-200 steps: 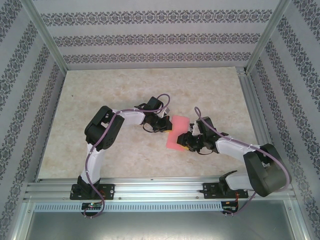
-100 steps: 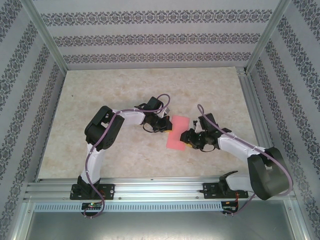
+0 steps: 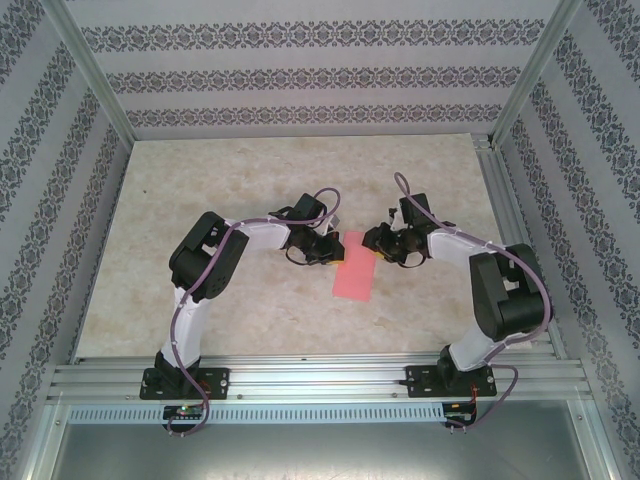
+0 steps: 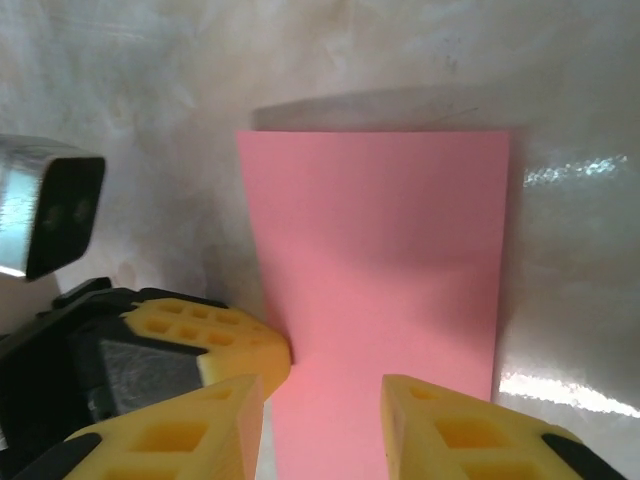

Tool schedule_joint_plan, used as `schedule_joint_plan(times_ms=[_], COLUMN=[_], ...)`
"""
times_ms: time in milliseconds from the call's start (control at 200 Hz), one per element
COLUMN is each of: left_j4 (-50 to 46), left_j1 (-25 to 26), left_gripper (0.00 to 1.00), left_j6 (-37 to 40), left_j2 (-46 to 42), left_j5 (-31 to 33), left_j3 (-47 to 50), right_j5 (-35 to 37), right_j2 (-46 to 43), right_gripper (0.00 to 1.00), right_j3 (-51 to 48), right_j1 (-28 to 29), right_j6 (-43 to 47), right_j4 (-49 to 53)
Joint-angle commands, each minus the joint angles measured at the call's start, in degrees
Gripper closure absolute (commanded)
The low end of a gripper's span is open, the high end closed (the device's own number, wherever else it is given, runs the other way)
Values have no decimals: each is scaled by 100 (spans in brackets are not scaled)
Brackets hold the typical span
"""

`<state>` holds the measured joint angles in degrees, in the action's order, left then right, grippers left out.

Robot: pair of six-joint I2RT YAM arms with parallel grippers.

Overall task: Fold a paper plane with a square sheet of paper (pick it up from the middle)
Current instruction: Fold the square sheet of paper in half at the center of the table.

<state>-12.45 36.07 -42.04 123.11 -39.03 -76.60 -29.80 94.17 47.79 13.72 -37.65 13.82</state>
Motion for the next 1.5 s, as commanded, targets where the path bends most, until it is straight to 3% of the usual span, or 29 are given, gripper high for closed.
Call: schedule_joint_plan(times_ms=[0, 155, 405, 694, 999, 1259, 1494], left_j4=[-460, -469, -460, -478, -468, -469, -479], left_j1=[121, 124, 120, 120, 119, 121, 119], left_gripper=[97, 97, 97, 97, 97, 97, 97], left_j6=[135, 144, 136, 127, 133, 136, 149], left_j2=[104, 102, 78, 72, 61, 68, 73], left_j5=[125, 134, 145, 141, 155, 141, 161], left_j3=[202, 190, 237, 215, 242, 224, 251], right_j5=[-112, -181, -417, -530, -651, -270, -401], right_j2=[375, 708, 156, 899, 921, 1392, 699], right_gripper=[63, 64, 63, 63, 63, 63, 63], right_j3=[24, -121, 280, 949, 514, 510, 777], right_j1=[-74, -131, -266, -394, -400, -414, -412], right_j6=[168, 201, 229, 375, 246, 428, 224], right_j4=[-303, -473, -291, -122, -517, -297, -227])
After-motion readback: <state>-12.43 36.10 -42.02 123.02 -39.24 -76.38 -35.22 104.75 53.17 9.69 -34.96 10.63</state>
